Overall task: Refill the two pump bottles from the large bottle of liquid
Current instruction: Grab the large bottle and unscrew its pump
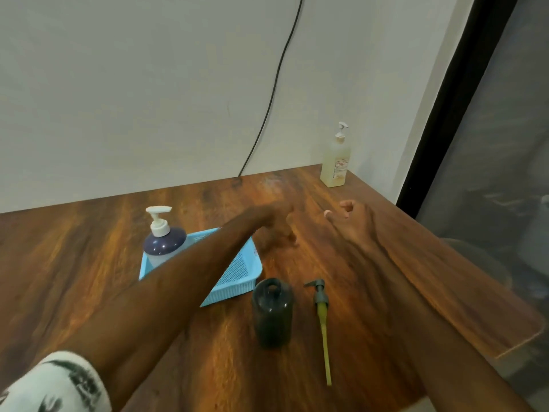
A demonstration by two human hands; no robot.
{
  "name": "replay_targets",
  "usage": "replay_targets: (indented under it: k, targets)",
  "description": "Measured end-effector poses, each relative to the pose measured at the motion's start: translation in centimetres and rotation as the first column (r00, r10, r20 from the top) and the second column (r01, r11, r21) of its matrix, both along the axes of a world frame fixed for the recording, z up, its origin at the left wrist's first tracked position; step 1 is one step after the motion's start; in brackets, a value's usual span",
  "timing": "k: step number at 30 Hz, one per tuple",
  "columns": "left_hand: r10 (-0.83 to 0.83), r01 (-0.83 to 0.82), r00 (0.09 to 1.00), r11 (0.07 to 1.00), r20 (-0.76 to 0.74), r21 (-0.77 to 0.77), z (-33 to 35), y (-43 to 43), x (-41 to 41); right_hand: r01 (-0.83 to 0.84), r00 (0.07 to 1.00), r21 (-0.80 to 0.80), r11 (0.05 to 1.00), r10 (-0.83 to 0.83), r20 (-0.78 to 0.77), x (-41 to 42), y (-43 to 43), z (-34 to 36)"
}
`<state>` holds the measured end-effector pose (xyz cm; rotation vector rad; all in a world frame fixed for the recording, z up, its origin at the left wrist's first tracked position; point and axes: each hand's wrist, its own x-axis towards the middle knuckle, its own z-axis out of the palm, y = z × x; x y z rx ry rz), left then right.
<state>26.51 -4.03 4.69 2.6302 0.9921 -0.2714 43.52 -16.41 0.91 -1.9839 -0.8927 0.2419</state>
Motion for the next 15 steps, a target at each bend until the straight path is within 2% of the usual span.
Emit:
replay_targets:
  k: [2,7,11,15]
  targets:
    - [-0.054,0.048,0.983,0.998,-0.178,-0.035,-1.3,1.6,1.6,0.018,0.999,-0.023,1.0,-0.018,-0.03,1.7,2.4,-0.7]
    - [-0.119,0.098,0.943,0.992,-0.31,-0.082,-1.8,4.5,3.6,0.068,0.997,0.043,0.997,-0.066,-0.047,5.1,7.7,-1.8]
    - [-0.141,0.132,0.922,0.99,-0.36,-0.047,-2.0,5.2,4.3,0.073,0.992,0.103,0.992,-0.062,-0.107,7.5,11.9,-1.8]
    - [-0.148,0.137,0.931,0.989,-0.333,-0.055,-2.4,5.7,4.2,0.163,0.981,0.182,0.97,-0.14,-0.132,9.7,15.7,-1.0]
